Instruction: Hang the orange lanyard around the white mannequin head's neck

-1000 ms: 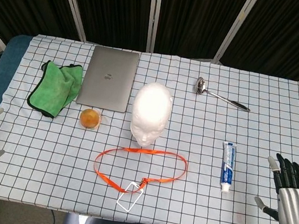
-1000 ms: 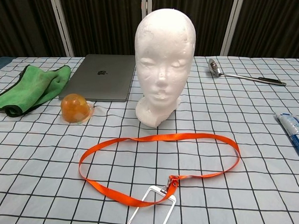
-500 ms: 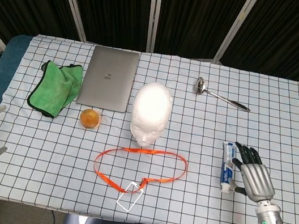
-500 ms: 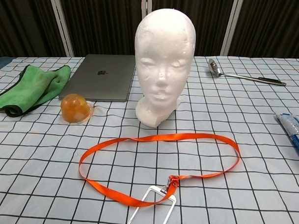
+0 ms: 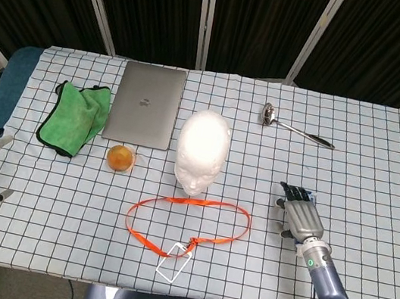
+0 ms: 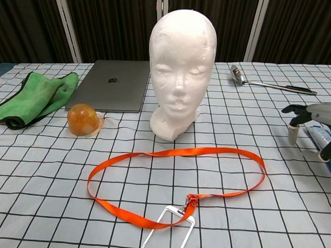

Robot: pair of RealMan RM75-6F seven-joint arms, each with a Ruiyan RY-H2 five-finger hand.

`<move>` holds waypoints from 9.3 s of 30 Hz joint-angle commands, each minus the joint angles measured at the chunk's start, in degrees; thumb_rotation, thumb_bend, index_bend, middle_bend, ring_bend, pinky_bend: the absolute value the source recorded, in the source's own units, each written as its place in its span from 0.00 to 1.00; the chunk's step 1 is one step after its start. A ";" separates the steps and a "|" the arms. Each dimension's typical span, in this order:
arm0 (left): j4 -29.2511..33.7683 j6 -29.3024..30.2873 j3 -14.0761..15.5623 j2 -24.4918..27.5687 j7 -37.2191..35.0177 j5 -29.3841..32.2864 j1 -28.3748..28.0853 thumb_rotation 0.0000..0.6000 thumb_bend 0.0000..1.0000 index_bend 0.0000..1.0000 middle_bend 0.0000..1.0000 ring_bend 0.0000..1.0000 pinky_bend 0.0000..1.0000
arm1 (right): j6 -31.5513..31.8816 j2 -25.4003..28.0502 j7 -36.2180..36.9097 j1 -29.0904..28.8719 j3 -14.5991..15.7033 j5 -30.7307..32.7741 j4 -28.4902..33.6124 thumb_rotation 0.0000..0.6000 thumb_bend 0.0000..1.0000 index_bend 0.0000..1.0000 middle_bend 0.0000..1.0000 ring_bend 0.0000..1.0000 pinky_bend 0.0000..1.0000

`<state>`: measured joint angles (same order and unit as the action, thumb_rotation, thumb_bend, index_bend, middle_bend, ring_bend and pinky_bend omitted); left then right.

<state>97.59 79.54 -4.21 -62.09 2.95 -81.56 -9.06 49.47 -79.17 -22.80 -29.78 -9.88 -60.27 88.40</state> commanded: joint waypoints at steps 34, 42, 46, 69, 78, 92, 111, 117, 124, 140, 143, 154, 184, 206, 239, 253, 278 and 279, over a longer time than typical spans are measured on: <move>-0.55 -1.03 0.00 0.28 -1.10 1.04 -0.57 1.00 0.00 0.00 0.00 0.00 0.00 | 5.07 -12.04 -10.44 -7.61 1.16 9.55 -2.70 1.00 0.32 0.48 0.00 0.00 0.00; -0.61 -1.01 0.01 0.36 -1.35 1.07 -0.61 1.00 0.00 0.00 0.00 0.00 0.00 | 5.92 -13.83 -11.27 -8.63 0.87 11.37 -4.01 1.00 0.32 0.48 0.00 0.00 0.00; -0.65 -1.01 0.05 0.38 -1.42 1.05 -0.62 1.00 0.00 0.00 0.00 0.00 0.00 | 5.78 -14.12 -11.10 -8.85 1.00 12.17 -3.52 1.00 0.32 0.49 0.00 0.00 0.00; -1.35 -4.49 1.22 -0.83 -3.56 -1.94 -2.95 1.00 0.05 0.03 0.00 0.00 0.00 | 9.13 -11.21 -4.11 -6.55 3.96 3.00 -0.83 1.00 0.44 0.68 0.05 0.00 0.00; -0.49 -16.11 -1.42 -7.37 0.71 -1.89 -12.93 1.00 0.26 0.25 0.00 0.00 0.00 | 10.75 -5.87 -0.59 -4.27 5.38 -1.78 4.49 1.00 0.45 0.68 0.05 0.00 0.00; -10.97 -28.08 -4.77 -26.68 12.05 8.04 -25.34 1.00 0.38 0.37 0.00 0.00 0.00 | 8.16 -4.27 2.34 -5.34 2.59 0.52 6.94 1.00 0.45 0.70 0.06 0.00 0.00; -20.74 -29.28 -2.84 -37.24 10.52 8.30 -28.89 1.00 0.46 0.41 0.00 0.00 0.00 | 6.34 -4.07 3.43 -6.66 1.92 1.23 5.31 1.00 0.45 0.70 0.06 0.00 0.00; -22.73 -28.69 -2.55 -39.21 11.41 8.59 -29.31 1.00 0.46 0.42 0.00 0.00 0.00 | 6.11 -4.10 3.83 -6.77 2.02 1.21 4.97 1.00 0.45 0.70 0.06 0.00 0.00; -23.80 -27.88 -2.21 -40.60 12.84 9.31 -29.31 1.00 0.46 0.44 0.00 0.00 0.00 | 5.88 -4.32 4.99 -6.83 1.88 0.97 4.32 1.00 0.45 0.70 0.06 0.00 0.00; -24.30 -27.21 -2.43 -41.51 14.00 10.50 -29.56 1.00 0.49 0.63 0.00 0.00 0.00 | 5.74 -4.23 6.58 -6.65 2.15 -0.15 3.80 1.00 0.45 0.70 0.07 0.00 0.00; -23.68 -26.65 -2.45 -41.18 13.61 10.10 -29.47 1.00 0.49 0.67 0.00 0.00 0.00 | 6.03 -3.92 7.39 -6.42 2.36 -1.51 4.05 1.00 0.45 0.70 0.07 0.00 0.00; -18.01 -19.84 -0.21 -34.89 7.98 1.54 -27.50 1.00 0.49 0.69 0.00 0.00 0.00 | 12.22 -0.79 13.46 -4.67 4.50 -17.34 5.28 1.00 0.45 0.71 0.10 0.00 0.00; 5.08 -17.34 -15.42 -16.82 -1.63 14.63 -29.73 1.00 0.49 0.71 0.00 0.00 0.00 | 19.96 5.32 14.95 -7.86 -8.19 -17.20 17.86 1.00 0.45 0.72 0.12 0.00 0.00; -0.44 -21.39 -25.24 -16.11 14.71 46.05 -43.65 1.00 0.49 0.71 0.00 0.00 0.00 | 10.45 8.78 16.23 -15.45 -22.72 16.08 11.51 1.00 0.45 0.72 0.12 0.00 0.00; -19.40 -31.52 -22.75 -23.16 12.36 56.73 -51.62 1.00 0.00 0.00 0.00 0.00 0.00 | -2.27 0.27 14.20 -23.81 -15.70 26.45 -15.94 1.00 0.00 0.03 0.00 0.00 0.00; -15.60 -30.46 -20.52 -18.95 10.63 51.93 -49.56 1.00 0.00 0.00 0.00 0.00 0.00 | 1.51 4.77 11.72 -21.81 -14.11 23.14 -10.48 1.00 0.00 0.03 0.00 0.00 0.00; 3.46 -5.01 -3.00 -1.91 11.08 19.52 -23.61 1.00 0.00 0.00 0.00 0.00 0.00 | 8.89 22.32 24.32 1.21 6.27 -13.75 9.56 1.00 0.86 0.09 0.01 0.00 0.00; 3.78 -1.88 -1.96 -2.11 12.88 18.37 -21.86 1.00 0.00 0.00 0.00 0.00 0.00 | 8.39 21.85 25.23 1.47 7.40 -15.92 9.02 1.00 0.86 0.09 0.01 0.00 0.00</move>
<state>100.16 72.53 -8.88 -64.74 12.74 -60.45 -34.14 58.58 -57.10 0.41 -29.91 -5.50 -72.10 97.53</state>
